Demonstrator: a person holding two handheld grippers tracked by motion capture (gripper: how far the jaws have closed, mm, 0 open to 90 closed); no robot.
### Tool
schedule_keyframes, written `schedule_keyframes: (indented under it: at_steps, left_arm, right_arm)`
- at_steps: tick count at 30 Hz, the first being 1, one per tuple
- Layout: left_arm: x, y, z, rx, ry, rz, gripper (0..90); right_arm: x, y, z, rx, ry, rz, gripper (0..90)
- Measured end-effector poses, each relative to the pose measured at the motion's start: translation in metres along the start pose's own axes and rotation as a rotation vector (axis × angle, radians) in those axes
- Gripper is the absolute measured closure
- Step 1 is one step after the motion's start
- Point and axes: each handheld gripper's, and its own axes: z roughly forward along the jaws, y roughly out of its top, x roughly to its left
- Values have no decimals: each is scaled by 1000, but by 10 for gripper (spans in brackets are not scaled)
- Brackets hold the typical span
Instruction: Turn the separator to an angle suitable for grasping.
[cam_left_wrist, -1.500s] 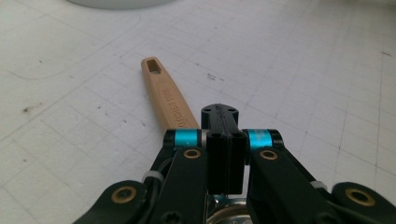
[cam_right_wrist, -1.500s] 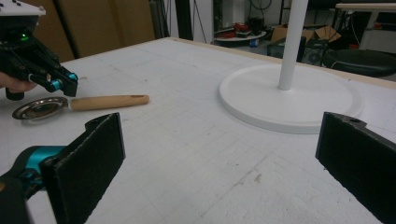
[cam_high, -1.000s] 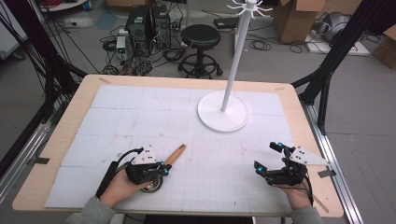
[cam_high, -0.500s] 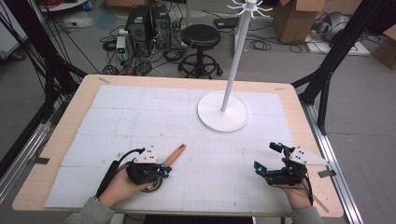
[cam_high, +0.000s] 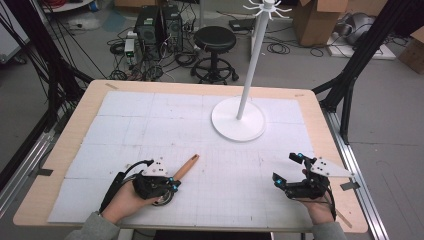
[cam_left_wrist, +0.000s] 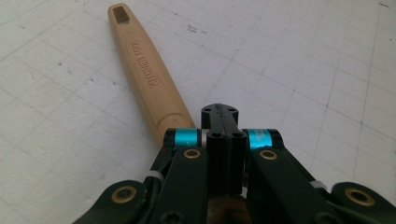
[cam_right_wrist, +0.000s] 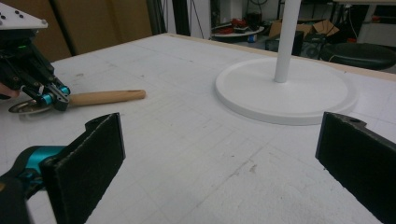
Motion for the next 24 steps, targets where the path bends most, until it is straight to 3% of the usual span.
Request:
schedule_keyframes:
  at_steps: [24]
  left_arm:
    - [6, -4, -9, 22, -7, -35, 899]
  right_arm:
    - [0, 0, 1, -6, 9, 7, 6]
